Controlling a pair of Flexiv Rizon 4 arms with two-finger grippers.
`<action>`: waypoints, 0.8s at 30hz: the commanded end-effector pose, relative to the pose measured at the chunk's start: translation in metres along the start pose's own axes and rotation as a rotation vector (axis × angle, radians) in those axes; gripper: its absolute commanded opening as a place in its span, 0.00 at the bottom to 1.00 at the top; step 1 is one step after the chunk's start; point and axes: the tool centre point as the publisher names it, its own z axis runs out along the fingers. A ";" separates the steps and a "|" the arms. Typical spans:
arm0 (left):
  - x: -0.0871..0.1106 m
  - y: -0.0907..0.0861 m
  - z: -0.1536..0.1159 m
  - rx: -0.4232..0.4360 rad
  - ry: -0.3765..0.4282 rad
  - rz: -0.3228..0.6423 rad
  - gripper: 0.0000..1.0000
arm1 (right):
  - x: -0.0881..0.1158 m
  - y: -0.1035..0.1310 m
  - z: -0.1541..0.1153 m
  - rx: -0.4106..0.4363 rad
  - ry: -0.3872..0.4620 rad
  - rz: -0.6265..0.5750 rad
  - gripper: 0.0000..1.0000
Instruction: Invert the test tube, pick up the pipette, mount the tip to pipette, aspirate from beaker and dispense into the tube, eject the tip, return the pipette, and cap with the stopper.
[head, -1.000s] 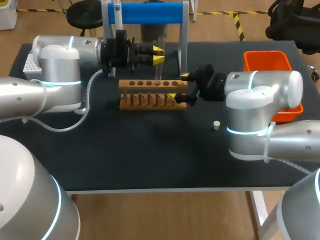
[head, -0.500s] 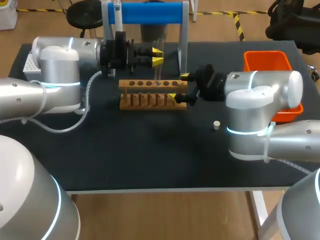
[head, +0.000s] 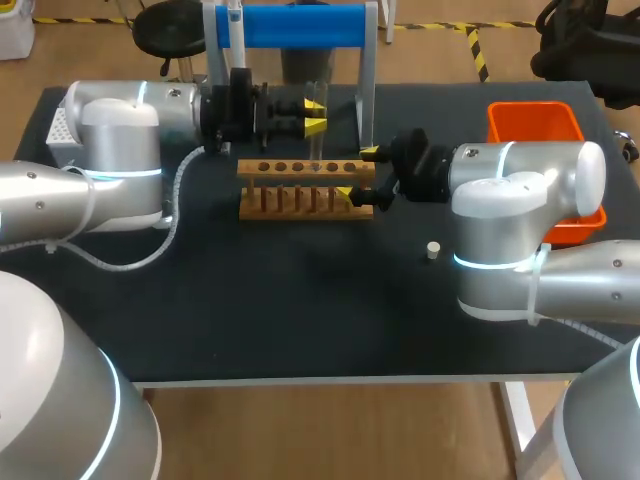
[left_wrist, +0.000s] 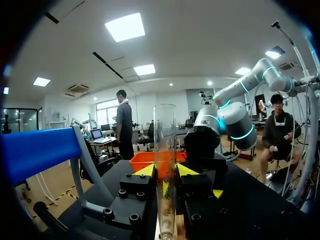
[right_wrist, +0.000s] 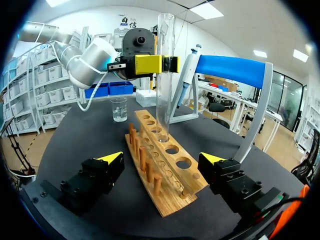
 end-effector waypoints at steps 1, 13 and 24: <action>-0.002 0.005 0.001 0.008 0.005 -0.002 0.00 | 0.000 -0.001 0.001 -0.003 -0.002 0.000 1.00; -0.001 0.018 0.001 0.019 -0.007 -0.018 0.00 | 0.000 -0.001 0.001 -0.003 -0.002 0.000 1.00; -0.001 0.029 0.002 0.025 -0.017 -0.029 0.00 | 0.000 -0.001 0.001 -0.003 -0.002 0.000 1.00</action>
